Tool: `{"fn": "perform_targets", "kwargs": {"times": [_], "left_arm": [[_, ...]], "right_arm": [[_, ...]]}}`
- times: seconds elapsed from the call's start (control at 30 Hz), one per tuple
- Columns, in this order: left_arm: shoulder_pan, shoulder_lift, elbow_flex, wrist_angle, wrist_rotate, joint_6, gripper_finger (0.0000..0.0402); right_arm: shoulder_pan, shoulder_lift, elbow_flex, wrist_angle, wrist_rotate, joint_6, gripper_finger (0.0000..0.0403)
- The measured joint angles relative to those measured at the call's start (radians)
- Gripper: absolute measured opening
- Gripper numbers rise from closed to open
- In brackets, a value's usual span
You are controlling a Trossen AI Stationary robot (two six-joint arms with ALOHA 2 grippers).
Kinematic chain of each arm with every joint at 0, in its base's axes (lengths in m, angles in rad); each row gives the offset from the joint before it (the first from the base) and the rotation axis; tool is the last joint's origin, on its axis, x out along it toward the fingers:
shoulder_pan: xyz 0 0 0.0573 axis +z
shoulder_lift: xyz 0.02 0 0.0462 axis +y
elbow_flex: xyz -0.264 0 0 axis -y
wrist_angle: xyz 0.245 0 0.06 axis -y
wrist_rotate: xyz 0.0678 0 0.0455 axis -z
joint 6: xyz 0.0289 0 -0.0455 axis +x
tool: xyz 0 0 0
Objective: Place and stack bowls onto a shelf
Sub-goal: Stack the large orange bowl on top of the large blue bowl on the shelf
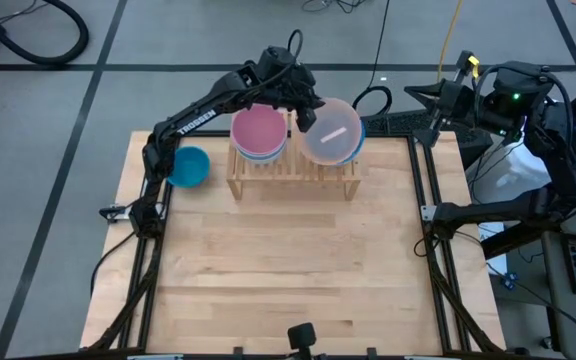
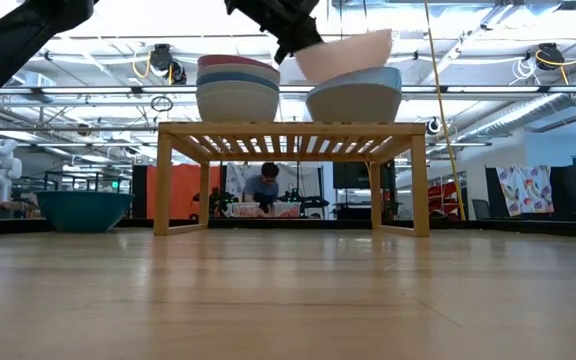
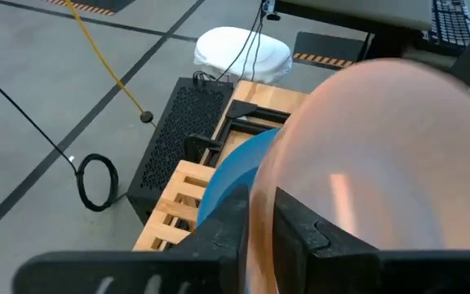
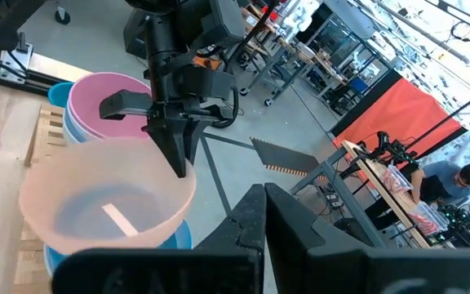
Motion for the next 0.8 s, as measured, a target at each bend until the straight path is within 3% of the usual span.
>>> {"fn": "perform_targets", "kwargs": {"times": [0.3, 0.57, 0.8], "left_arm": [[-0.002, 0.0, 0.0, 0.01, -0.005, -0.013, 0.0081], [-0.014, 0.0, 0.0, 0.079, -0.002, -0.035, 0.0083], [-0.012, 0.0, 0.0, -0.02, 0.008, -0.058, 0.0083]], "right_arm": [[0.0, 0.0, 0.0, 0.0, 0.0, 0.0, 0.0], [0.0, 0.0, 0.0, 0.0, 0.0, 0.0, 0.0], [0.0, 0.0, 0.0, 0.02, 0.0, -0.008, 0.0]]}}
